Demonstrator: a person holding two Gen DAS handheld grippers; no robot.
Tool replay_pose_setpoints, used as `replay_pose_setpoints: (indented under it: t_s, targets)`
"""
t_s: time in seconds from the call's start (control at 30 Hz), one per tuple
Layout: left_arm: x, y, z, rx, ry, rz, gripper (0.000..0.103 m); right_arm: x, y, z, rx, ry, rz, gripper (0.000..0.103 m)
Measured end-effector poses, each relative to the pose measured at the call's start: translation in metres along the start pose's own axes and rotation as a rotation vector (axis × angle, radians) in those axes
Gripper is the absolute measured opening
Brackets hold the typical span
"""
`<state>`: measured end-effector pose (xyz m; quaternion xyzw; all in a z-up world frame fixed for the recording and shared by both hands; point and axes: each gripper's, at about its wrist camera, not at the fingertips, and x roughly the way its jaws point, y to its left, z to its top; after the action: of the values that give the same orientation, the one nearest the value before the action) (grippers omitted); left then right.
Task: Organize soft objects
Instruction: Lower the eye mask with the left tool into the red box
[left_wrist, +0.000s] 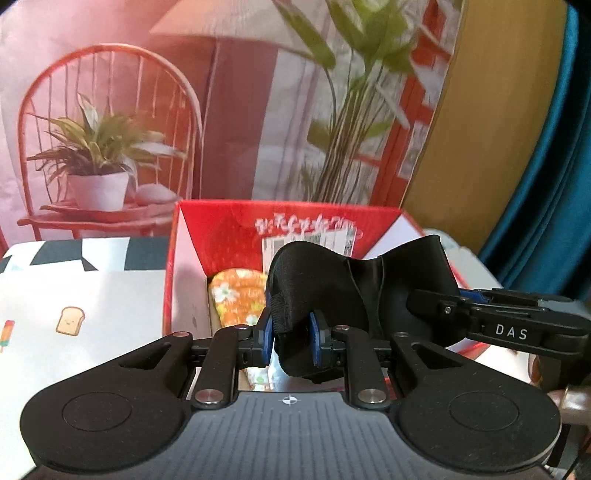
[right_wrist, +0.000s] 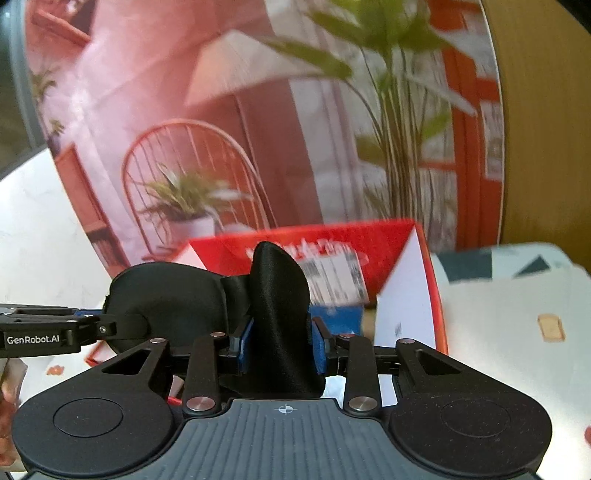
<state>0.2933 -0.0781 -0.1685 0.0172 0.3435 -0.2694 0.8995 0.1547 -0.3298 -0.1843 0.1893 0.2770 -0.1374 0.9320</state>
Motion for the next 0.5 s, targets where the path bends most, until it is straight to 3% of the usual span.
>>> replay_pose_setpoints:
  t_s: [0.2, 0.37, 0.47, 0.5]
  targets:
    - [0.012, 0.0, -0.001, 0.047, 0.036, 0.042, 0.032, 0.015, -0.008, -0.008, 0.008, 0.054, -0.032, 0.039]
    - [0.013, 0.001, -0.002, 0.076, 0.041, 0.076, 0.056, 0.015, -0.01, -0.01, -0.007, 0.059, -0.082, 0.056]
    - [0.01, 0.002, -0.001, 0.083, 0.032, 0.087, 0.066, 0.013, -0.01, -0.011, -0.025, 0.054, -0.096, 0.06]
    - [0.009, 0.002, -0.001, 0.084, 0.03, 0.092, 0.068, 0.012, -0.01, -0.011, -0.029, 0.052, -0.101, 0.067]
